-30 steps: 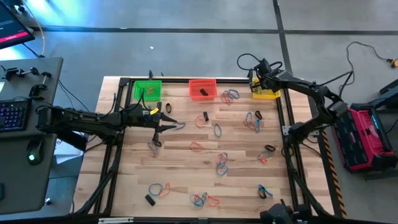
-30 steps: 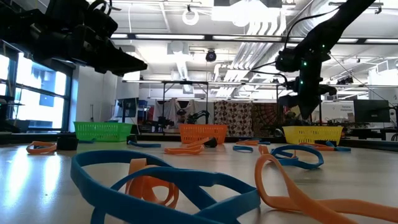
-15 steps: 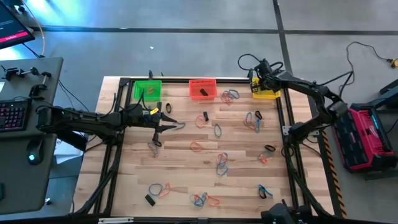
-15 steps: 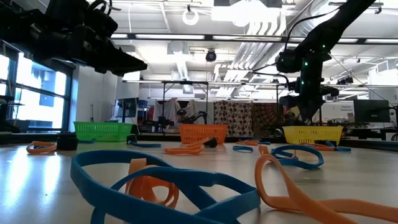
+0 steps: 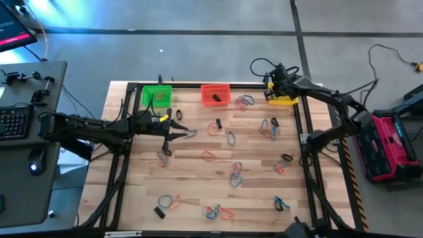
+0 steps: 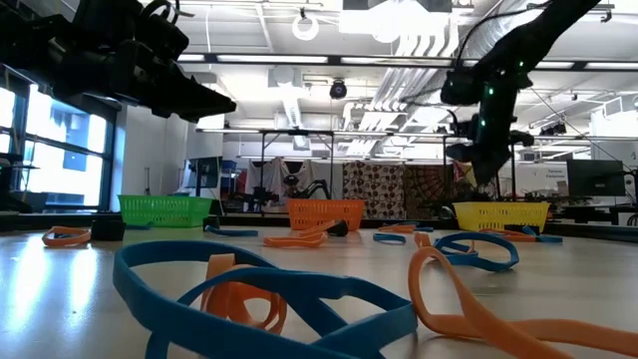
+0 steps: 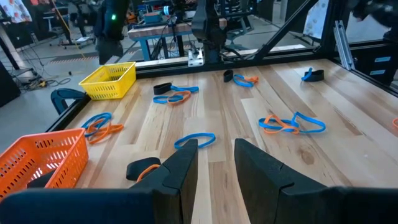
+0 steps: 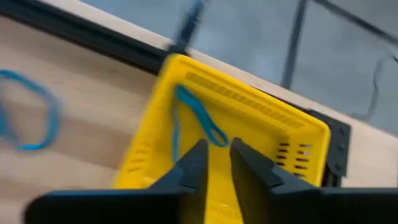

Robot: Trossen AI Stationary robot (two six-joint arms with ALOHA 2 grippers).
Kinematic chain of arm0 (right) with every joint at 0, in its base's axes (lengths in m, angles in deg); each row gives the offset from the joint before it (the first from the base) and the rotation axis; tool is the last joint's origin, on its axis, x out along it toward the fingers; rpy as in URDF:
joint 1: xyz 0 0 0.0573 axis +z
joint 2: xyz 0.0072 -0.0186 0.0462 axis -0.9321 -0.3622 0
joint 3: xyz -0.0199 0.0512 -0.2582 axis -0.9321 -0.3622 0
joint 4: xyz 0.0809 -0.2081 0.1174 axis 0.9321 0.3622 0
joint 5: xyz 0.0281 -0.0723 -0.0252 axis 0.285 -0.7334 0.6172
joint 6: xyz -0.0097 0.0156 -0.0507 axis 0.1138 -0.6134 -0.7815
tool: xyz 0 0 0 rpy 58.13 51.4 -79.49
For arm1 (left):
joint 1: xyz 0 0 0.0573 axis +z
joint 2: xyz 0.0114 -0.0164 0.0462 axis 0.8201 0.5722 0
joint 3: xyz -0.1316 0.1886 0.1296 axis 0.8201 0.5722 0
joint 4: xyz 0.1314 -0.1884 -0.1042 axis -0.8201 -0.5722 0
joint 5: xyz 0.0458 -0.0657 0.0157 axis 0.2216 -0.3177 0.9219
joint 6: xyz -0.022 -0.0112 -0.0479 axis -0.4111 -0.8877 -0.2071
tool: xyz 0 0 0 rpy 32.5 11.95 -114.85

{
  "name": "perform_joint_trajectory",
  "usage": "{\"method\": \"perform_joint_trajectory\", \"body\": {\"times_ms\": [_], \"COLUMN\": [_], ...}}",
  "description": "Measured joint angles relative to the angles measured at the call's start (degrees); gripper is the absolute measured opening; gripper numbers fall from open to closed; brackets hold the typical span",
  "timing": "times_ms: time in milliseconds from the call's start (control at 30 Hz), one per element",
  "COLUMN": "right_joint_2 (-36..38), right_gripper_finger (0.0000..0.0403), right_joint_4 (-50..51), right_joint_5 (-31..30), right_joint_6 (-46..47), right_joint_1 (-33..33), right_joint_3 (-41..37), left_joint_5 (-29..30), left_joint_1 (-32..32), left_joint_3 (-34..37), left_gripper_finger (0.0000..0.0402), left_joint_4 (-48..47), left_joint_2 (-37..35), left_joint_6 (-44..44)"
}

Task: Sort rubber bands into baskets
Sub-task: Put the black rubber band into the orange bin

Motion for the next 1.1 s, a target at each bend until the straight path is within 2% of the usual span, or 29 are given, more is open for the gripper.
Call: {"method": "perform_joint_trajectory", "body": {"times_ms": [100,267,500,733,933,1100], "right_joint_2": [3.1,6.1,4.7,4.7,4.7,4.7], "right_gripper_finger": [0.0009,0.0014,0.0003,0.0000,0.0000,0.0000], "right_joint_4": [-0.8,-4.2,-13.3,-22.1,-22.3,-22.8], "right_joint_5": [1.7,6.6,8.4,8.2,1.7,0.9], "right_joint_6": [-1.4,-1.7,-2.7,-2.7,-1.9,-1.3], "right_joint_1": [2.6,8.1,17.8,24.9,29.4,31.3], "right_joint_3": [0.0,0.0,0.0,0.0,0.0,0.0], "left_joint_5": [0.0,0.0,0.0,0.0,0.0,0.0], "left_joint_1": [0.0,0.0,0.0,0.0,0.0,0.0], "left_joint_3": [0.0,0.0,0.0,0.0,0.0,0.0], "left_gripper_finger": [0.0099,0.0099,0.0099,0.0099,0.0099,0.0099], "left_joint_4": [0.0,0.0,0.2,0.1,0.0,0.0], "left_joint_2": [0.0,0.0,0.0,0.0,0.0,0.0], "left_joint_6": [0.0,0.0,0.0,0.0,0.0,0.0]}}
